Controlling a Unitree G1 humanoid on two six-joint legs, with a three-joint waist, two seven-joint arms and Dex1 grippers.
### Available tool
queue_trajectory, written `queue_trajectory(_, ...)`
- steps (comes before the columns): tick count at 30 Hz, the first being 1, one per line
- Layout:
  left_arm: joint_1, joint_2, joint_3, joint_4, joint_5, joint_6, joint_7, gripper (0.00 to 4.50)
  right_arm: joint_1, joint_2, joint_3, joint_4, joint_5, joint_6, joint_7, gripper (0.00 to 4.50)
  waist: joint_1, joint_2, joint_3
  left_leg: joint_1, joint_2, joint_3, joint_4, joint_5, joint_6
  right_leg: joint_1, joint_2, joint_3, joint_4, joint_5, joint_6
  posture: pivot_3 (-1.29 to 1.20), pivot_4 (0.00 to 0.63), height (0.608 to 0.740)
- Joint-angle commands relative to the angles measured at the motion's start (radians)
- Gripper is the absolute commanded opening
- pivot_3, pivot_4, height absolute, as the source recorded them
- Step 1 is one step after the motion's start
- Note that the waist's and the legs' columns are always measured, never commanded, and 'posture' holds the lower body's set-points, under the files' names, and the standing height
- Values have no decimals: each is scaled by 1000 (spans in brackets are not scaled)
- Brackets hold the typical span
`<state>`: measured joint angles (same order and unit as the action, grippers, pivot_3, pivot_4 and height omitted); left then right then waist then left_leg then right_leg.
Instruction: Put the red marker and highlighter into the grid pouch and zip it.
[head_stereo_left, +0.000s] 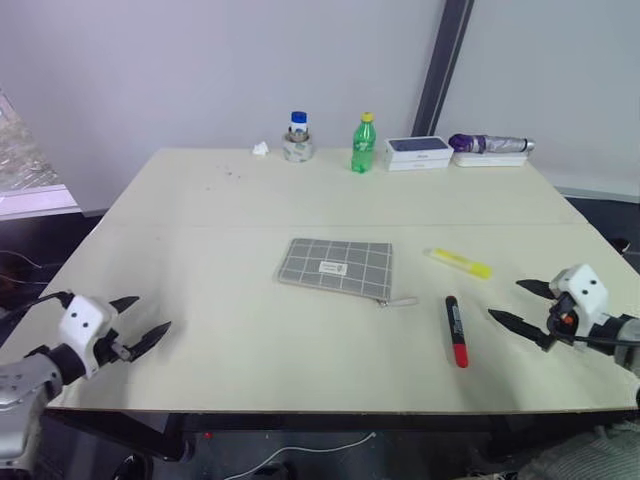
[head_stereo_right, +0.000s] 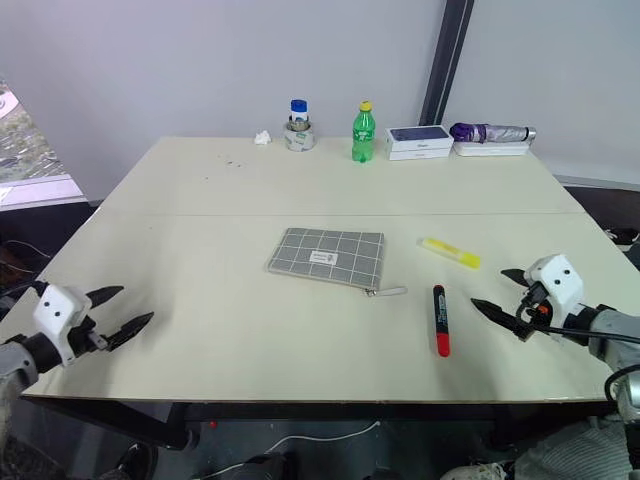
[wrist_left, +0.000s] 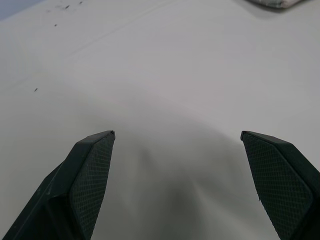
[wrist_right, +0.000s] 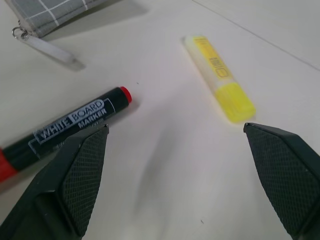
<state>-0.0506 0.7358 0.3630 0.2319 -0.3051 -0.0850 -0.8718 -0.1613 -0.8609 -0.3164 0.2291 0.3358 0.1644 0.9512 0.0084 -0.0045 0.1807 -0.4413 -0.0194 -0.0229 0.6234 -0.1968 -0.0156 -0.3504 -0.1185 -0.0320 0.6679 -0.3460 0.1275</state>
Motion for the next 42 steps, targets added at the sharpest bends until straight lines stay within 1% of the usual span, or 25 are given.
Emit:
queue_trajectory(1,-72,11,-22,50,37,-64,14,4328,-79,47,5,-78,34,48,-60,3980,-1,0,0,0,0,0,0,0,0,0,0,0,0,0,0,0,150,740)
queue_trajectory(2,-112,10,-41,83,62,-96,20,4328,-109,74,27,-94,27,55,-79,3686,-2,0,0,0,0,0,0,0,0,0,0,0,1,0,0,0,150,740)
queue_trajectory(3,-152,8,-61,117,83,-129,21,4328,-134,101,56,-108,11,53,-96,3223,-3,0,0,0,0,0,0,0,-1,-1,0,0,2,0,0,0,150,740)
queue_trajectory(6,-299,-12,-143,246,165,-231,40,4328,-226,203,142,-114,-33,38,-156,1650,-4,0,0,0,-1,-1,1,1,-2,-1,1,0,4,0,0,0,150,740)
queue_trajectory(9,-433,-42,-237,400,255,-363,48,4328,-310,281,221,-32,-117,-23,-221,84,-2,0,0,0,-3,0,2,1,-2,-2,1,0,4,0,0,0,150,740)
queue_trajectory(11,-521,-75,-287,515,302,-432,65,4328,-366,316,271,57,-198,-82,-279,33,2,0,0,-1,-4,0,4,1,-2,-2,1,0,4,0,0,0,150,740)
queue_trajectory(13,-603,-102,-353,630,384,-545,103,4328,-435,334,325,187,-293,-151,-346,33,3,0,0,-2,-4,0,5,2,-2,-2,1,0,5,0,1,0,150,740)
queue_trajectory(15,-659,-117,-401,709,439,-623,132,4328,-484,344,348,271,-343,-192,-400,33,1,0,0,-3,-5,0,5,2,-3,-3,1,0,5,0,1,0,150,740)
queue_trajectory(17,-733,-131,-468,786,531,-693,200,4328,-538,362,345,331,-356,-213,-445,33,-3,0,0,-3,-5,0,4,4,-5,-5,1,0,6,0,1,0,150,740)
queue_trajectory(20,-821,-143,-573,879,667,-763,296,4328,-566,377,353,384,-377,-244,-463,33,-5,-1,0,-4,-5,1,4,4,-6,-6,2,0,7,0,1,0,150,740)
queue_trajectory(24,-898,-173,-644,969,753,-775,404,4328,-563,398,375,399,-397,-273,-459,33,-17,-1,0,-3,-5,1,4,4,-6,-6,1,1,8,0,1,0,150,740)
queue_trajectory(26,-923,-182,-695,996,814,-784,456,4328,-567,403,385,409,-413,-282,-467,33,-21,-1,0,-3,-5,1,4,4,-6,-6,1,1,10,0,2,0,150,740)
queue_trajectory(30,-941,-201,-753,1030,868,-804,491,4328,-587,420,394,436,-430,-293,-481,33,-20,0,0,-2,-5,1,5,4,-5,-6,1,1,13,0,2,0,150,740)
queue_trajectory(34,-945,-204,-787,1044,898,-826,505,4328,-604,427,411,460,-464,-319,-497,33,-18,0,0,-2,-5,0,6,2,-3,-6,1,1,14,0,2,0,150,740)
queue_trajectory(42,-946,-214,-826,1038,928,-902,532,4328,-602,445,427,473,-474,-339,-481,33,-18,0,0,-2,-5,0,6,4,-5,-6,1,1,14,0,2,0,150,740)
